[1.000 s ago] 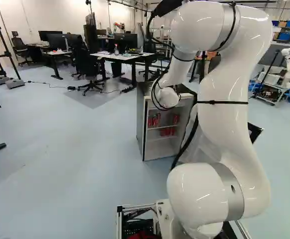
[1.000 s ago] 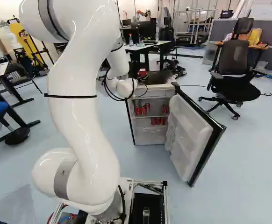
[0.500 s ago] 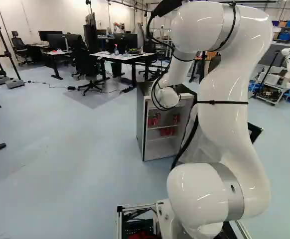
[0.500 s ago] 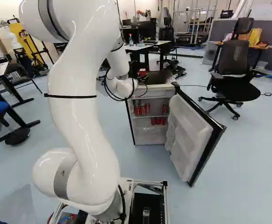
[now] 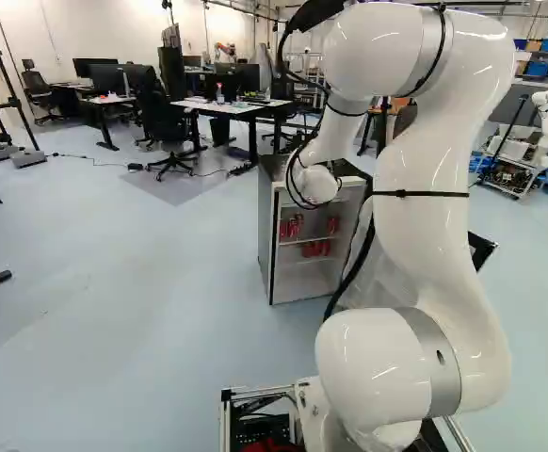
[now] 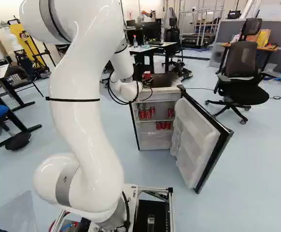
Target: Grab a drink from the fridge
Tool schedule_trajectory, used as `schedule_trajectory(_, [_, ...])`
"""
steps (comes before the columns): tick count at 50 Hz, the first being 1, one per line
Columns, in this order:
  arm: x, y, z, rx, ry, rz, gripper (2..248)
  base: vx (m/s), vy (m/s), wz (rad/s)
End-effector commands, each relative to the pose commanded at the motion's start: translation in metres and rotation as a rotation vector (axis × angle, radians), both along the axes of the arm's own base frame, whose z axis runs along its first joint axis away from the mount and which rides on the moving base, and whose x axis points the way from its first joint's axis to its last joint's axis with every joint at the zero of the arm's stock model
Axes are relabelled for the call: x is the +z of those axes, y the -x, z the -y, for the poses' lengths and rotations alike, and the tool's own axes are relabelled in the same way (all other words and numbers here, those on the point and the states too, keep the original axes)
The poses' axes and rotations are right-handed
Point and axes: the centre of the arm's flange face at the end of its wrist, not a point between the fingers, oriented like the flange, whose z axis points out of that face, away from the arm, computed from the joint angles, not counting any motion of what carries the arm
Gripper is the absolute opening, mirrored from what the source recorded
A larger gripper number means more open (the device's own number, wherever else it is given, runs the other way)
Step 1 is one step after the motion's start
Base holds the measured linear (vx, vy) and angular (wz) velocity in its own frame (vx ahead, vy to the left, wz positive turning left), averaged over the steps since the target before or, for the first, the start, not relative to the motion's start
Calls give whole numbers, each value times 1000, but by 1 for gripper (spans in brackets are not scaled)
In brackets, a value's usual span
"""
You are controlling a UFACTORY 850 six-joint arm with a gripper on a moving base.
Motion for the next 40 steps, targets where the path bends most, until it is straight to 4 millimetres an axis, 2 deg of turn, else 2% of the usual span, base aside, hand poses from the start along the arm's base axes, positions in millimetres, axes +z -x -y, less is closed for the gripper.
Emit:
schedule_trajectory(11, [-11,0,0,0,-1,-18,99,0,0,0])
schedule_trajectory(40, [-11,0,0,0,-1,-18,99,0,0,0])
